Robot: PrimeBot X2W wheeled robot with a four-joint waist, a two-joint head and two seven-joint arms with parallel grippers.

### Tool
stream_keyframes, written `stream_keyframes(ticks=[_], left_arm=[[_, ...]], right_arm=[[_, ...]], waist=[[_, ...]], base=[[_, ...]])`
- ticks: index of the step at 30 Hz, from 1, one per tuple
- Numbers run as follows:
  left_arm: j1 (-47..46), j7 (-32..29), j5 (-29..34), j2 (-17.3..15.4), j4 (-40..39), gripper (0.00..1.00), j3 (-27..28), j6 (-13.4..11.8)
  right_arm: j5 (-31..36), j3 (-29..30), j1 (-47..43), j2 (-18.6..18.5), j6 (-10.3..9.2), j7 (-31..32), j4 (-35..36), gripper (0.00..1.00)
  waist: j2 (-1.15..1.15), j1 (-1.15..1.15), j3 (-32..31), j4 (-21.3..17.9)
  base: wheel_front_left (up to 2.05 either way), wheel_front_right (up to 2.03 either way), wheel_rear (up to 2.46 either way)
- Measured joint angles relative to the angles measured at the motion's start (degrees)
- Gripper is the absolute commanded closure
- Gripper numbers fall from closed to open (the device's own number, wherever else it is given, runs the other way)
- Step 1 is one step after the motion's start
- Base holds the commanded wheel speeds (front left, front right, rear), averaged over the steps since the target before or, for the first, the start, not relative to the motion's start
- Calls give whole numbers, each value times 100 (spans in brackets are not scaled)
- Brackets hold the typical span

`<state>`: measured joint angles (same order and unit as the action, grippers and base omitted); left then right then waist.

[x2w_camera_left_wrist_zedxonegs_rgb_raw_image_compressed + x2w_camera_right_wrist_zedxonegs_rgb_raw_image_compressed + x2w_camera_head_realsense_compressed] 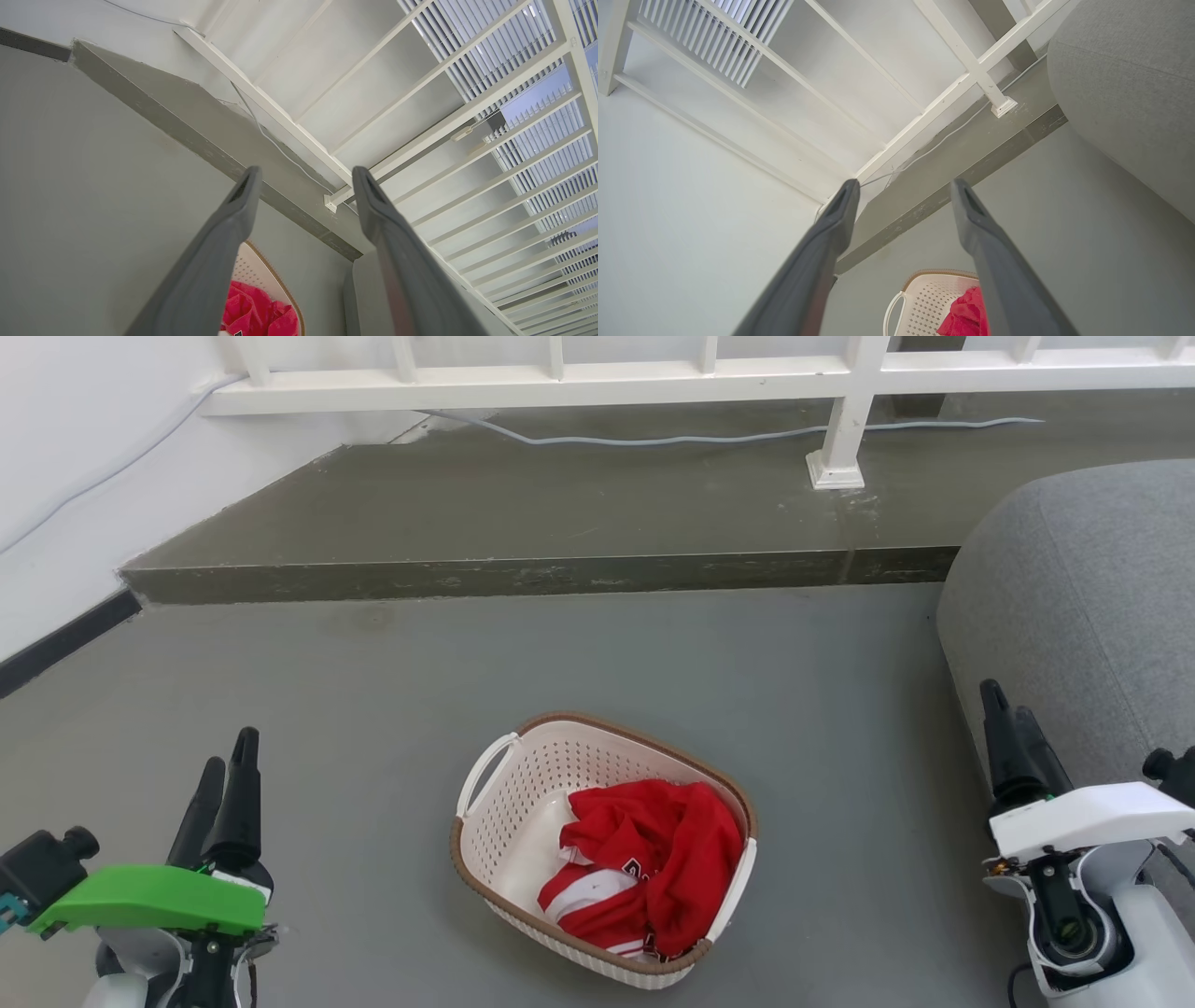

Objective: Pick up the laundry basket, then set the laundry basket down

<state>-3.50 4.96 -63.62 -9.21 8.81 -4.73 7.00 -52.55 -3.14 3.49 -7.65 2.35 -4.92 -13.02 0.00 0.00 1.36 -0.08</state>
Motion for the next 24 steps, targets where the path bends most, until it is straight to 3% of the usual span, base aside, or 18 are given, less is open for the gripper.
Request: stream_keyframes(ticks=[17, 24], left_arm=[[-40, 347, 1915, -256, -177, 0, -515, -123], [-58, 432, 2406, -266, -201, 0, -673, -181]], right_arm=[[1602, -525, 8, -157, -299, -346, -32, 0], [2091, -669, 8, -162, -405, -441, -79, 0]], waist=[[0, 0, -1, 4], [0, 0, 8, -10]], base=[[0, 0, 0], [0, 0, 0]])
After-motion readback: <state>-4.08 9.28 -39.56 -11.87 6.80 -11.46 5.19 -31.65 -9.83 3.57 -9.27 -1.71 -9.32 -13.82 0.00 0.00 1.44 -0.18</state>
